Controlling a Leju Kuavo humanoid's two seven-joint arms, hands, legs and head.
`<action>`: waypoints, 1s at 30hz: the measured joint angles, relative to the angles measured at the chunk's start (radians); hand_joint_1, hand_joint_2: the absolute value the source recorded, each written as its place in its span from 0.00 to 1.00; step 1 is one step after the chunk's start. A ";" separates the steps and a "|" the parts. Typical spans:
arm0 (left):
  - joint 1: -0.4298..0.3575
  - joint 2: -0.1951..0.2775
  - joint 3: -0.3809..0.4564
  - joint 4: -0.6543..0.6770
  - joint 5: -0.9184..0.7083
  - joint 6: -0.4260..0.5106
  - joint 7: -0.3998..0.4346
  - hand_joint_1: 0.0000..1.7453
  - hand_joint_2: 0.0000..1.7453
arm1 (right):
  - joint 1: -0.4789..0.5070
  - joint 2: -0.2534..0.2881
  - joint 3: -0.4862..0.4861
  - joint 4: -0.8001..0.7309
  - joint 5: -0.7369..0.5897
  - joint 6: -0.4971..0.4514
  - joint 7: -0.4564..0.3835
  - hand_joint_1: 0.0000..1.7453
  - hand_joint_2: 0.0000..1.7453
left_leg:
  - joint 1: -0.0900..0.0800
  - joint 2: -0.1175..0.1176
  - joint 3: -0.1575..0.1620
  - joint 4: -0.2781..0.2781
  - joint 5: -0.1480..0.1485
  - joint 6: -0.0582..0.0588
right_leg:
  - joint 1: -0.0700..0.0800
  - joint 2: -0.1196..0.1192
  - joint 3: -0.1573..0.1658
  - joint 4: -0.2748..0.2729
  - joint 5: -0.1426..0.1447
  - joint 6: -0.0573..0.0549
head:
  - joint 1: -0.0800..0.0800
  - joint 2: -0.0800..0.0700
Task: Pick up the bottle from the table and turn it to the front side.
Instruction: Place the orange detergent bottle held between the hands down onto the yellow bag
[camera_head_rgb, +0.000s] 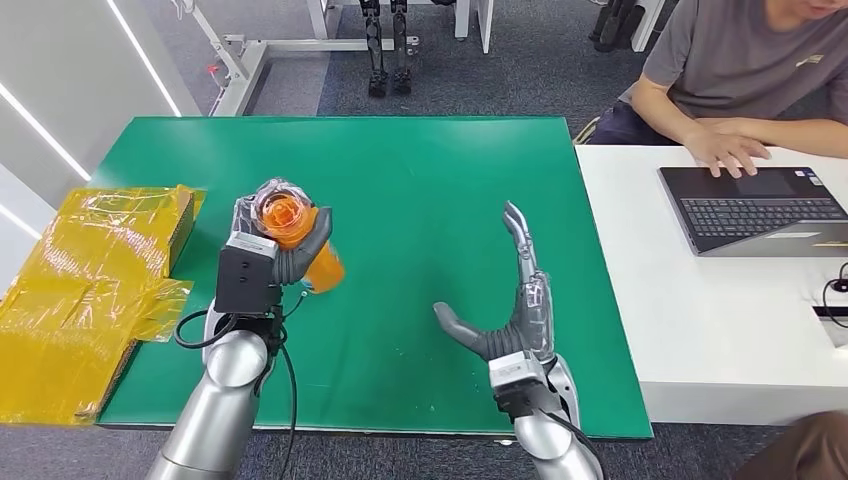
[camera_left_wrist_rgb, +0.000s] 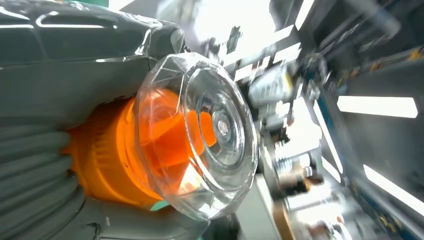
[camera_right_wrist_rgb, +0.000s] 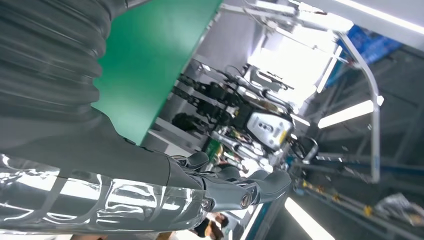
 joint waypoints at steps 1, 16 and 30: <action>-0.005 0.006 0.008 -0.002 -0.028 0.003 0.005 1.00 1.00 | 0.008 0.000 -0.001 -0.018 -0.005 -0.004 -0.003 0.00 1.00 | 0.000 0.000 0.000 0.000 0.000 0.000 | 0.000 0.000 0.000 0.000 0.000 0.000 | 0.000 0.000; -0.103 0.172 0.048 0.090 -0.780 0.067 0.300 1.00 1.00 | 0.051 0.000 -0.017 -0.172 -0.096 0.040 -0.035 0.00 1.00 | 0.000 0.001 0.001 0.000 0.001 -0.002 | 0.000 0.002 -0.001 0.001 0.000 0.000 | 0.000 0.000; -0.171 0.312 0.037 0.488 -1.159 0.076 0.437 1.00 1.00 | 0.034 0.010 -0.018 -0.210 -0.120 0.090 -0.039 0.00 1.00 | 0.000 0.001 0.000 0.000 0.002 -0.003 | 0.000 0.002 -0.001 0.003 0.000 0.000 | 0.000 0.000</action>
